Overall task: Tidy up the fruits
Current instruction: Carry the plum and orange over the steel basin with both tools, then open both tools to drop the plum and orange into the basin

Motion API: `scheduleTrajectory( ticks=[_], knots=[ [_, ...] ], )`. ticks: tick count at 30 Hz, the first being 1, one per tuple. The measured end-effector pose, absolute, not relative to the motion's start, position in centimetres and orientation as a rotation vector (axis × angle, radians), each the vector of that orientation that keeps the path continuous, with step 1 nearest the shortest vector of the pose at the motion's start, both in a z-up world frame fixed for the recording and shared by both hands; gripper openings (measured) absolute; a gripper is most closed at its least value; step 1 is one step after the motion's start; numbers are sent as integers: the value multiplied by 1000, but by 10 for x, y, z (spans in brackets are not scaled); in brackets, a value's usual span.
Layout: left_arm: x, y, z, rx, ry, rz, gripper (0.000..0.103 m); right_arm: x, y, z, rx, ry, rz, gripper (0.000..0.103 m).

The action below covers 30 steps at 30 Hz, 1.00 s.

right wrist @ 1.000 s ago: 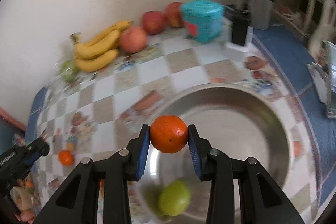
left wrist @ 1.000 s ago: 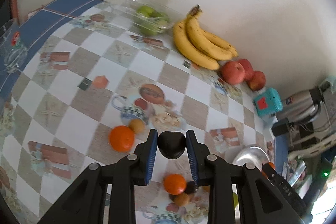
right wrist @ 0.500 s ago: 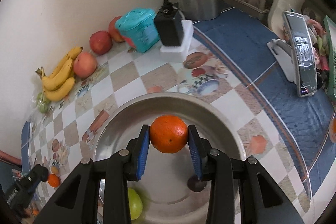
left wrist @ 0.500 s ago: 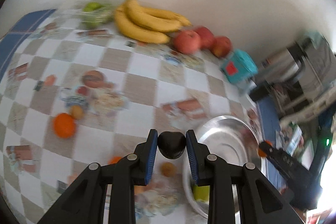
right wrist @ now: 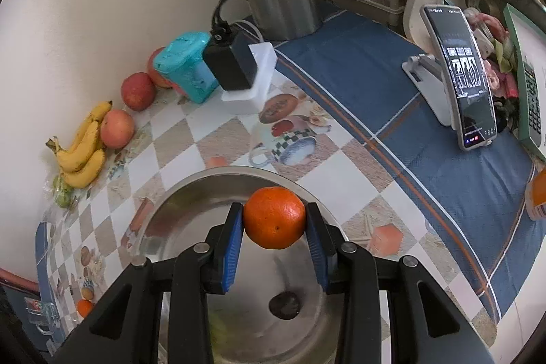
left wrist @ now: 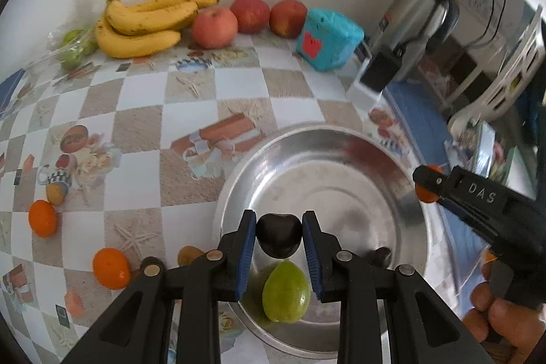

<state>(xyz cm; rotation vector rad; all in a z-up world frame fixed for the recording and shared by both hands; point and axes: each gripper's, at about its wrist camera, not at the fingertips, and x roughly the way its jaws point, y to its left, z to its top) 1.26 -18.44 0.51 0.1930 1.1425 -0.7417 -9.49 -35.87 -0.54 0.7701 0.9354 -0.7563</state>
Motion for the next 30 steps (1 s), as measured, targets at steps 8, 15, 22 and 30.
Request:
scheduleTrajectory(
  ticks=[8, 15, 22, 30],
  knots=[
    [10, -195, -20, 275, 1179, -707, 30, -82, -353, -34, 776, 1034, -722, 38],
    [7, -199, -24, 306, 1178, -706, 32, -73, -345, -45, 771, 1084, -697, 38],
    [5, -201, -21, 311, 1166, -718, 46, -68, -343, -37, 761, 1063, -687, 49],
    [8, -194, -4, 277, 1138, -723, 50, -71, -340, -8, 738, 989, -690, 49]
  ],
)
